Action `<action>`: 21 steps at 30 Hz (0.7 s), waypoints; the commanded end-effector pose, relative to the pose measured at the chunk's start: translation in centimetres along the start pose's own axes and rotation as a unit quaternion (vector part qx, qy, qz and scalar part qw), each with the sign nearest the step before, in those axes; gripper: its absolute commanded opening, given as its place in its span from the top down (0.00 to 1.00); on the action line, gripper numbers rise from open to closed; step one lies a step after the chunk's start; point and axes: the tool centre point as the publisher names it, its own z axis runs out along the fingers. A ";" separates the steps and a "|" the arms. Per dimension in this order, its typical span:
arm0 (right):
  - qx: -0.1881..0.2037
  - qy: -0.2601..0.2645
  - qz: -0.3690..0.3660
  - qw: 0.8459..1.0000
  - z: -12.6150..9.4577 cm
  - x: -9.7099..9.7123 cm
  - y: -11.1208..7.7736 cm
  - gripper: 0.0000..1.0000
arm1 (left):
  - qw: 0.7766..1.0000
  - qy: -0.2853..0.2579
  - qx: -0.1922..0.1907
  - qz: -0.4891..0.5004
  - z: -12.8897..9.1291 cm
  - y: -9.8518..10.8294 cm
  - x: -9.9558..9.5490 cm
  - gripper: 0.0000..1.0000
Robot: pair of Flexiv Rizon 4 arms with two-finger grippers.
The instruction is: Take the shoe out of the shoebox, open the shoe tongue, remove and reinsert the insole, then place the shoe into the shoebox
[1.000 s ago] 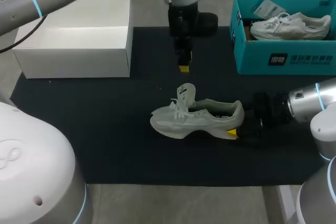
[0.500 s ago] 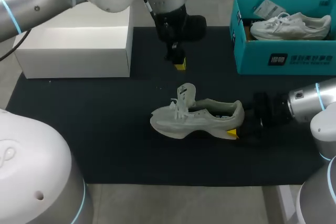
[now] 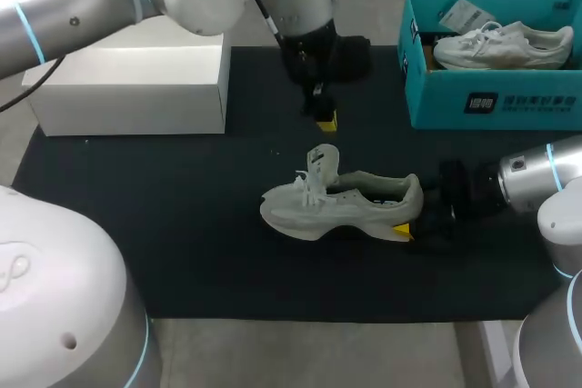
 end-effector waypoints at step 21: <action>0.001 -0.001 0.000 1.000 0.1 0.0 -0.2 1.00 | 0.999 0.013 0.024 0.019 4.2 -3.4 0.2 1.00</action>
